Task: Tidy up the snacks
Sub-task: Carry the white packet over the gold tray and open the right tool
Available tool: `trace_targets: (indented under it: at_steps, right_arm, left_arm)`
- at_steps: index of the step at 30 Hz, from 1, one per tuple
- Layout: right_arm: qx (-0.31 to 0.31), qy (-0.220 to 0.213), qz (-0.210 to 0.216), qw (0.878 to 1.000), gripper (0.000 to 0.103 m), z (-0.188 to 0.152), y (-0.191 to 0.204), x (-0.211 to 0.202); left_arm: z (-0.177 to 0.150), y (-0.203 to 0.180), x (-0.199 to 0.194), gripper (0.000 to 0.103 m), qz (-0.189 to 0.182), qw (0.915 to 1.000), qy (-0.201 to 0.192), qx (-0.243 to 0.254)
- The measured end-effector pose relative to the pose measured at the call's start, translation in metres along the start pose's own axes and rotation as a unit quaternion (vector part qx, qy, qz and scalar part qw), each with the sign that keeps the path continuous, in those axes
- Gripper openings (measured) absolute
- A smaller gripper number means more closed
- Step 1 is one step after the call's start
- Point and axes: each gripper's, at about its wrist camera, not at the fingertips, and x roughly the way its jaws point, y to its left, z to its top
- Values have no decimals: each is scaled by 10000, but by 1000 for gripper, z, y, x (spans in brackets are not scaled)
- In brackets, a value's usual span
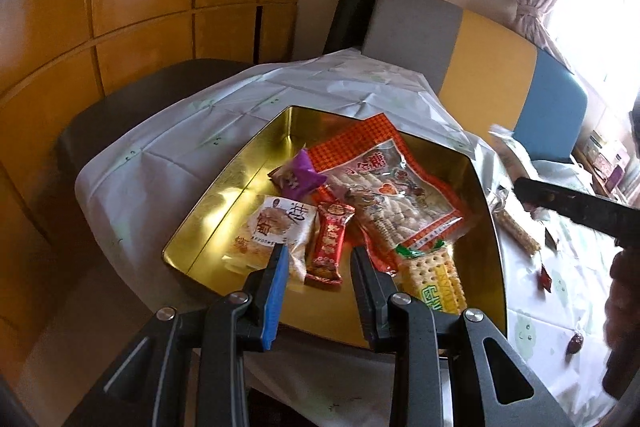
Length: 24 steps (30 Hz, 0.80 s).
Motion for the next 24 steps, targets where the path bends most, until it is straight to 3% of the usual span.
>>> trace_targets:
  at_steps: [5, 11, 17, 24]
  right_arm:
    - [-341, 206, 187, 9990, 34, -7, 49, 19]
    - [-528, 467, 297, 9971, 35, -16, 73, 38]
    - [-356, 715, 379, 9961, 38, -24, 75, 51]
    - [-113, 580, 389, 9975, 39, -27, 61, 38]
  left_arm:
    - [-1, 4, 1, 32, 0, 10000, 21, -46]
    - [-2, 5, 4, 32, -14, 9999, 70, -92]
    - [-3, 2, 4, 32, -18, 10000, 64, -41]
    - [-5, -1, 5, 33, -11, 9999, 97, 23]
